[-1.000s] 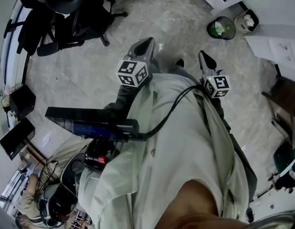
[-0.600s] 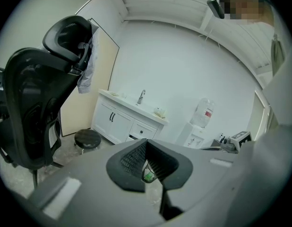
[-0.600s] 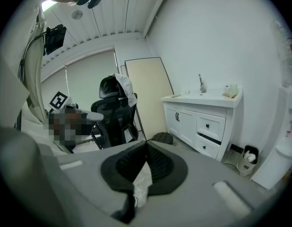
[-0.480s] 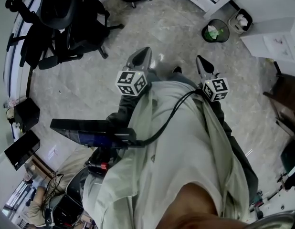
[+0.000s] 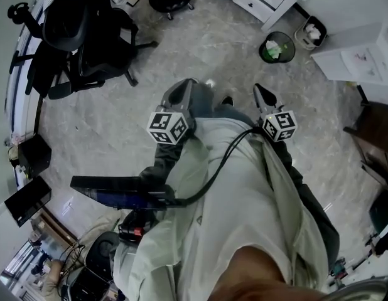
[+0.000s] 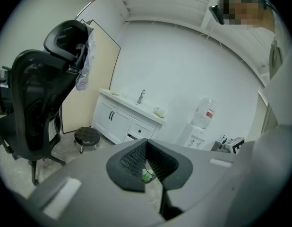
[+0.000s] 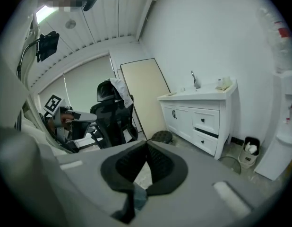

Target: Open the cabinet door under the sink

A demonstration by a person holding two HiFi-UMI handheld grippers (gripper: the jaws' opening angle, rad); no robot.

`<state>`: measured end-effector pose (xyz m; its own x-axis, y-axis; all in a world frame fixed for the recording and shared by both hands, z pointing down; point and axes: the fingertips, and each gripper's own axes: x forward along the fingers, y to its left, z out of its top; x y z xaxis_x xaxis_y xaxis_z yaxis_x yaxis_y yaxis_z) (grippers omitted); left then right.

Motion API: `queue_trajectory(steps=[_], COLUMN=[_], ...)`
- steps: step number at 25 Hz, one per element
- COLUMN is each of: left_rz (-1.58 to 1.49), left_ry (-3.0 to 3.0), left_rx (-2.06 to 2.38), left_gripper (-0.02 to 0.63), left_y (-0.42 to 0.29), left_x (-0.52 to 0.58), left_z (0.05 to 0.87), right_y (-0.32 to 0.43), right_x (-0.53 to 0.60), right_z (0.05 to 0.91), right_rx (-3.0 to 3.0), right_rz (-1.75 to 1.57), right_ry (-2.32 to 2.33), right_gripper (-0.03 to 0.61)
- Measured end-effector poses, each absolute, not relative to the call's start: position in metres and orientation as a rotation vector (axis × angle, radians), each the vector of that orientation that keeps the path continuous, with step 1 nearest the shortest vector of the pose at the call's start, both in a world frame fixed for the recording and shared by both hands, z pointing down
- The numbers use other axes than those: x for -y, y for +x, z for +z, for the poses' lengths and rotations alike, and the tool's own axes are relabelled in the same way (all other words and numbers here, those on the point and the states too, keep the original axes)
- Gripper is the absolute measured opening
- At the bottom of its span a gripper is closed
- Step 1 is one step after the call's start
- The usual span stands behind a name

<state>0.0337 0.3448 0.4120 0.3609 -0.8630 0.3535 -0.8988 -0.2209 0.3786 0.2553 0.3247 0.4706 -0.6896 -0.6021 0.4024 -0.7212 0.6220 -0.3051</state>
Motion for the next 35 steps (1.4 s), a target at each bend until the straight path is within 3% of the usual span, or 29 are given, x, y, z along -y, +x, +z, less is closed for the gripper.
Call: queue_trajectory(steps=[5,14,23,35], left_rz=[0.072,0.094,0.205,0.2], left_ry=[2.072,2.158,2.315,2.229], left_rx=[1.534,1.391,1.272,1.282], left_gripper=[0.006,0.006,0.006,0.006], left_y=[0.021,0.021,-0.026,-0.075], left_x=[-0.329,-0.223,-0.099,-0.037], left_z=[0.423,0.432,0.417,0.441], right_y=[0.235,0.248,0.156,0.111], right_x=[-0.315,-0.244,-0.145,-0.043], right_z=[0.484,0.499,0.51,0.509], right_rx=[2.552,2.421,2.407,2.369], right_rz=[0.649,0.737,0.768,0.656], right_ry=[0.953,1.159,1.092,0.983], right_gripper=[0.002,0.002,0.002,0.002])
